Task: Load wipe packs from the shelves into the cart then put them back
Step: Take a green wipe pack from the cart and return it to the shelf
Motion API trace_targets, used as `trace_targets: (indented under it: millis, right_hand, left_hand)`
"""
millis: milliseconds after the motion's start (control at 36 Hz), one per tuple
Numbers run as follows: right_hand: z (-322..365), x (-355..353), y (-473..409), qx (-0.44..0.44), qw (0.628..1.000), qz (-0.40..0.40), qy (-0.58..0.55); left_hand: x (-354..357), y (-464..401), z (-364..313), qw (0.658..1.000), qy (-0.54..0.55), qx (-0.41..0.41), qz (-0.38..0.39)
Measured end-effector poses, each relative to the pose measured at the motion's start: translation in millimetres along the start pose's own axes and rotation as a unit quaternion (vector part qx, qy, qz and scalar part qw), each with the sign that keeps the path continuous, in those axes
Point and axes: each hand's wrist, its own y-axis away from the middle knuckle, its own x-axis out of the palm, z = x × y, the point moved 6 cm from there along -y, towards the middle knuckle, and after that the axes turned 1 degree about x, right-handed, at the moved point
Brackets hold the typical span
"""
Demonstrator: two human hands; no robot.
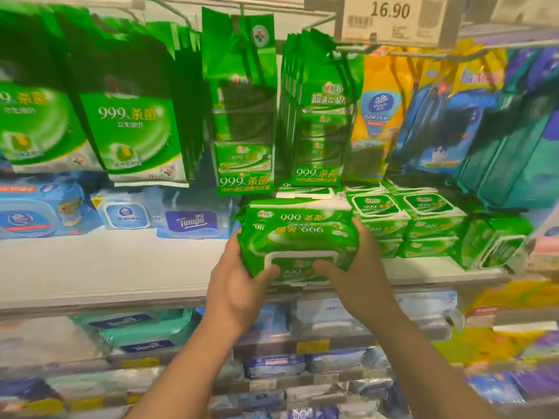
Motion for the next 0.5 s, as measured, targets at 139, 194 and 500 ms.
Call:
trace_targets:
  millis: [139,194,500]
  right_hand:
    - [2,3,2,0.005,1.0,-0.012,-0.003]
    - [3,3,4,0.007,1.0,-0.018,-0.007]
    - [-7,-3,37,0.069,0.996,-0.039,0.029]
  left_hand:
    - [4,-3,-7,1.0,-0.006,0.007,0.008]
    - [4,-3,-4,1.0,-0.003,0.006,0.01]
    - [-14,33,-3,0.996,-0.051,-0.068,-0.004]
